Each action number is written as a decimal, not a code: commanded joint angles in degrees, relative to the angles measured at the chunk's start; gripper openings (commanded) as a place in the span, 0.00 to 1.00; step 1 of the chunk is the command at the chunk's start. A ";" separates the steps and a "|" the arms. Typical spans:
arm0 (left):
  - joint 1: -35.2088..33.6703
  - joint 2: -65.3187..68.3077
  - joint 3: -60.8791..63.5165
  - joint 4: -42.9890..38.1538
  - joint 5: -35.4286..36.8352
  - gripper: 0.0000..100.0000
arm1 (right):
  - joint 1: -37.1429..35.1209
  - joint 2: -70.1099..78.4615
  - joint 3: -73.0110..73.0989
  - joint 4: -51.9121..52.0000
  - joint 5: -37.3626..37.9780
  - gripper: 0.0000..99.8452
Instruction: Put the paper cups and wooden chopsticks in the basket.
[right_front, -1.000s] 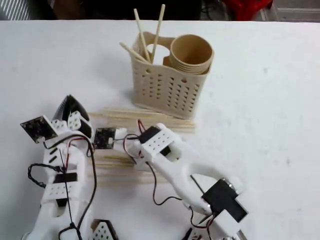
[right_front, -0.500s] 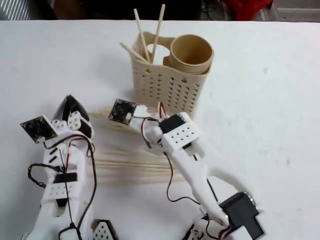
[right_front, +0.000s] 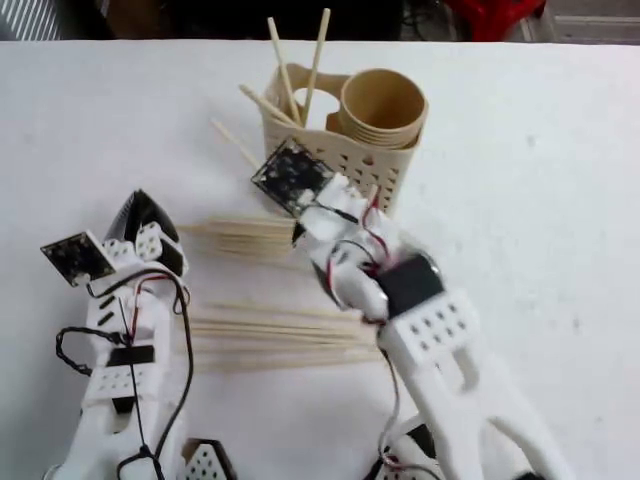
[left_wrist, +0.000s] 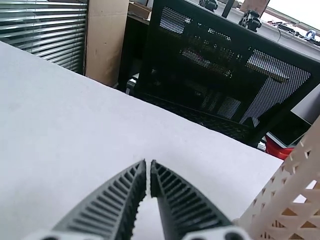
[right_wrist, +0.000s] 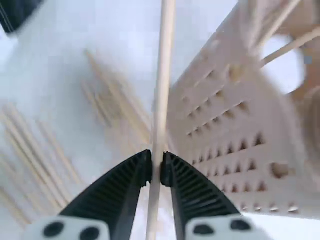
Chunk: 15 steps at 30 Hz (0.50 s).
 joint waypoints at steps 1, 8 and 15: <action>0.31 -1.19 -0.97 -1.49 0.18 0.05 | 0.57 -4.09 -8.18 -4.00 -2.73 0.02; 0.31 -1.19 -0.88 -1.49 0.18 0.05 | 0.48 4.53 -22.07 -12.44 -10.64 0.02; 0.31 -1.19 -0.88 -1.49 0.18 0.05 | 1.98 16.13 -32.88 -24.31 -12.75 0.02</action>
